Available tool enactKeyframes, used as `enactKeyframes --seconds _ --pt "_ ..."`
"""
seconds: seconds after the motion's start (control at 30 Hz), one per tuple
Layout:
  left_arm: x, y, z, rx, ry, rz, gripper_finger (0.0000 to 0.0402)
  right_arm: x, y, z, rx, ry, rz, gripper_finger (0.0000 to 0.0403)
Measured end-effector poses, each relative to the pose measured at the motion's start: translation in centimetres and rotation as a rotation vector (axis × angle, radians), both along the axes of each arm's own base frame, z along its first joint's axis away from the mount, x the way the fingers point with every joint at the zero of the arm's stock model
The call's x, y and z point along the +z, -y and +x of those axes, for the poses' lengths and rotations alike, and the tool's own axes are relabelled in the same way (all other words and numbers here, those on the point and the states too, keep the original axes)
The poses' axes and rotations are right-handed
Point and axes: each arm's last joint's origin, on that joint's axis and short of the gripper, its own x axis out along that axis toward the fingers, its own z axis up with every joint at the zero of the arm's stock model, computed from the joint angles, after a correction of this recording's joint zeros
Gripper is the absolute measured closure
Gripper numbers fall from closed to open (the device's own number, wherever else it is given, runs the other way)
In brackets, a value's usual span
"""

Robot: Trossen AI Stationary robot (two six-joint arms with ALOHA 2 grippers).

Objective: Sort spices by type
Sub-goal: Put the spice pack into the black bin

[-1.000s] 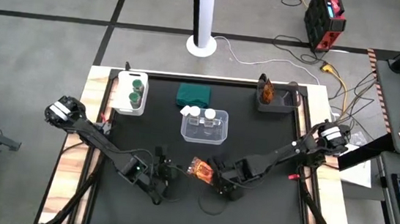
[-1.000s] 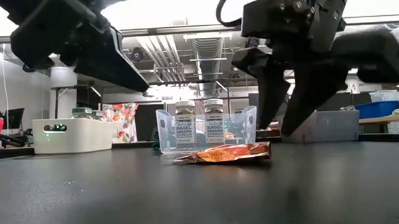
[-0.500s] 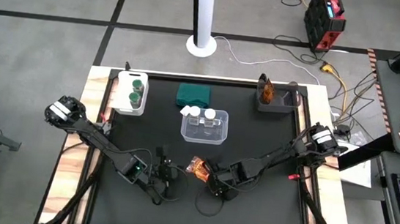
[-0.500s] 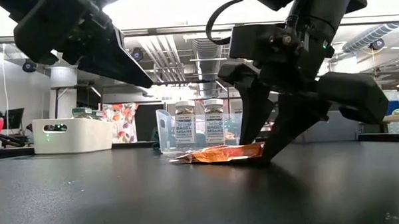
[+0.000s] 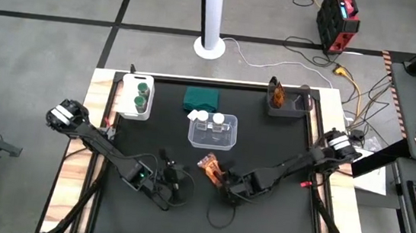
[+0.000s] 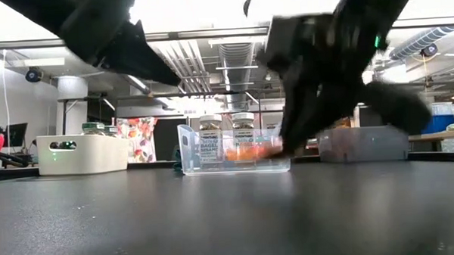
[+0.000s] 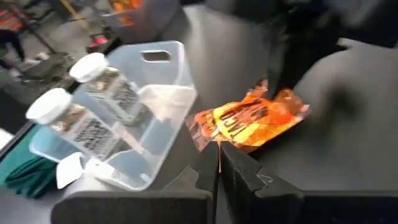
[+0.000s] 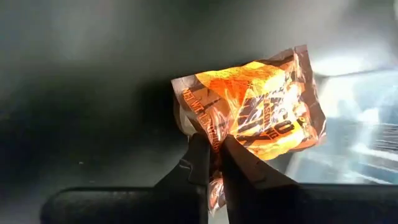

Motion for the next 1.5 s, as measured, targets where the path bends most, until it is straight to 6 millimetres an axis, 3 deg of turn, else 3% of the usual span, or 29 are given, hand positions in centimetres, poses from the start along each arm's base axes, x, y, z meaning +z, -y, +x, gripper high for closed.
enactKeyframes --seconds 0.27,0.47,0.57,0.73,0.9,1.0,1.17,1.37,1.5 --pt "2.3 -0.3 -0.2 0.063 0.149 -0.112 0.0401 4.9 -2.3 -3.0 -0.054 0.15 -0.002 0.0392" --pt "3.7 0.2 0.5 -0.106 0.24 -0.175 0.038 7.1 -5.6 -6.0 -0.089 0.413 -0.33 0.0393" --pt "4.2 -0.2 0.9 -0.212 0.347 -0.202 0.0348 7.0 -6.4 -6.4 -0.146 0.515 -0.436 0.0392" --pt "3.9 -2.2 1.2 -0.187 0.485 -0.212 0.0276 5.1 -6.9 -6.2 -0.206 0.584 -0.599 0.0392" --pt "4.1 -3.6 1.8 -0.202 0.598 -0.214 0.0206 3.1 -7.2 -5.1 -0.205 0.57 -0.813 0.0392" --pt "4.2 -4.0 2.0 -0.214 0.608 -0.198 0.0178 2.4 -7.0 -4.5 -0.2 0.54 -0.854 0.0391" --pt "4.8 -3.7 3.1 -0.317 0.604 -0.173 0.0156 2.0 -6.2 -3.6 -0.234 0.531 -0.859 0.0391" --pt "5.5 -4.2 3.7 -0.097 0.614 -0.119 0.0155 2.2 -6.0 -3.5 -0.234 0.522 -0.867 0.0391" --pt "5.5 -4.5 3.8 -0.063 0.616 -0.119 0.0155 2.5 -6.2 -3.3 -0.228 0.516 -0.874 0.0391"
